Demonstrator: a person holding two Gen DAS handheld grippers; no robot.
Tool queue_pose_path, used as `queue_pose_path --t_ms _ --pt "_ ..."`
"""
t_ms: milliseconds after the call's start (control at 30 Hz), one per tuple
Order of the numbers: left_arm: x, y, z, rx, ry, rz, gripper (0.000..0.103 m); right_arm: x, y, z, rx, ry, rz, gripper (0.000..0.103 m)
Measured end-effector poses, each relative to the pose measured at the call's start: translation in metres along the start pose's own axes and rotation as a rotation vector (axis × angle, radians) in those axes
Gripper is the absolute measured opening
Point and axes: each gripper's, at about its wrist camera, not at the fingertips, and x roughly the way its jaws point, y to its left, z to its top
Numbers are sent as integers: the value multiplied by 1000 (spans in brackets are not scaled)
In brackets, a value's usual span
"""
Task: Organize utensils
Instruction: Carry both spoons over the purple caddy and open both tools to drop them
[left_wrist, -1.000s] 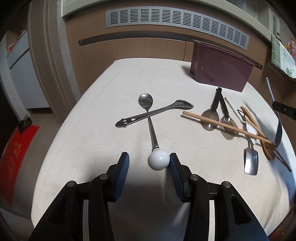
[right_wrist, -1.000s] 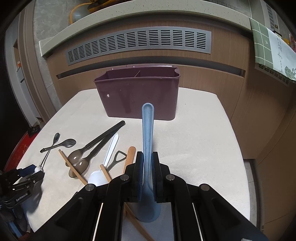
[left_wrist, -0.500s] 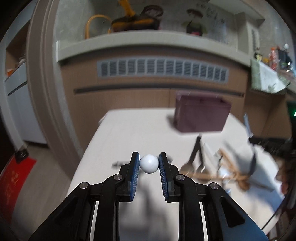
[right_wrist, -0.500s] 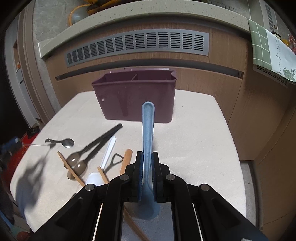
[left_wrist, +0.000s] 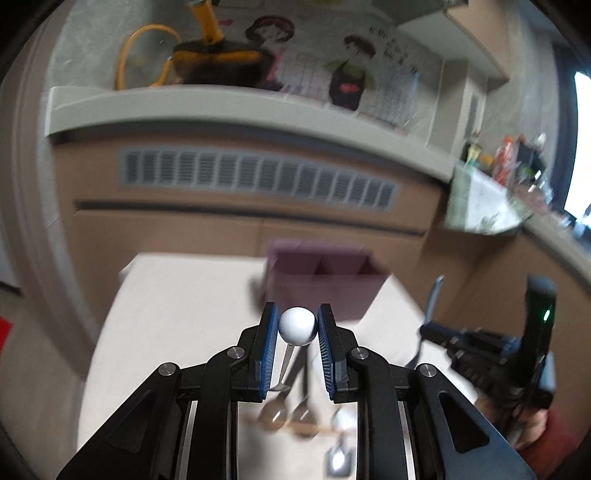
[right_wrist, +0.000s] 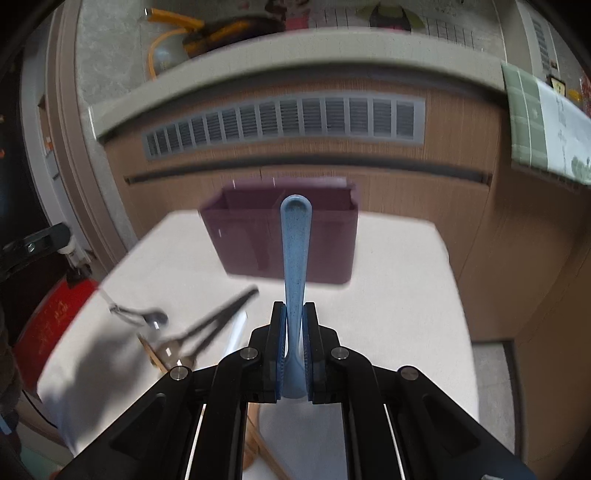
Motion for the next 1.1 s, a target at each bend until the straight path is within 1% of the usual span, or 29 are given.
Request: queue_pose_path --t_ms 100,133,200,233,333,400,467,533,633,667,700,733,833,867,933,1000,1100 --pt "0 -12 47 21 -73 -74 22 -17 3 43 -34 -94 -12 7" --pt "3 -16 65 25 -99 -94 22 -23 3 62 -39 -133 -11 7" --pt "16 -21 96 25 -120 -155 22 -25 2 93 -35 -178 -8 7" --pt "24 -21 107 14 -121 -178 23 -22 0 110 -31 -198 -8 7" --pt "54 -22 128 4 -111 -216 23 0 -5 135 -25 -220 -30 7" --pt "77 -22 131 13 -105 -194 23 25 -6 139 -24 -201 -37 7" --pt "99 -20 128 9 -76 -189 23 46 -11 135 -12 -175 -49 7" --pt "129 -14 121 -16 -22 -204 23 64 -14 128 -2 -151 -55 7" --pt "167 -7 101 -28 63 -229 25 97 -19 111 1 -60 -43 9" --pt "176 -5 94 -21 81 -219 29 106 -22 107 2 -21 -17 9" --pt "182 -2 87 -19 92 -205 35 110 -24 103 3 -4 7 9" --pt "184 0 81 -22 97 -198 37 110 -27 98 4 7 17 9" --pt "176 11 67 -52 97 -191 44 97 -32 90 1 -21 -30 9" --pt "168 15 62 -54 85 -176 47 87 -33 86 0 -41 -47 10" --pt "149 21 48 -43 73 -129 47 68 -35 77 3 -63 -70 11" --pt "130 31 28 -33 92 -80 47 52 -35 64 -2 -53 -59 12" --pt "108 47 -2 -40 139 -51 47 37 -29 43 -29 -3 -18 12"
